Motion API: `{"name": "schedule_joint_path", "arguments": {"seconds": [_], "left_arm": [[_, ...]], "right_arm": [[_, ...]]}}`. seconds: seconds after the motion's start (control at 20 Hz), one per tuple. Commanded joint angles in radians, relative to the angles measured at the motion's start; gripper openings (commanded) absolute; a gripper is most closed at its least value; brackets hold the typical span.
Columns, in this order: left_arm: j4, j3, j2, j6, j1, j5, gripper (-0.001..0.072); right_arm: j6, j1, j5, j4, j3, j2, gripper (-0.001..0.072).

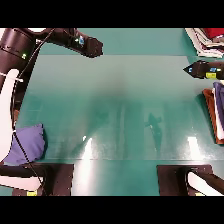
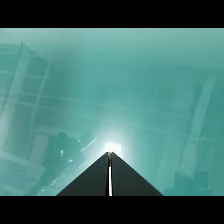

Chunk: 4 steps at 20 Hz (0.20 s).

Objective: Fold the shirts.

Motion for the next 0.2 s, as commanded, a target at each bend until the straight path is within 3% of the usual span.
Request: {"name": "schedule_joint_path", "arguments": {"seconds": [0.0,0.15], "left_arm": [[0.0,0.0,0.0,0.0,0.0,0.002,0.0027],[0.0,0.0,0.0,0.0,0.0,0.002,0.0027]], "right_arm": [[-0.002,0.035,-0.015,-0.002,0.0,0.001,0.0016],[-0.002,0.035,-0.015,-0.002,0.0,0.001,0.0016]]}}
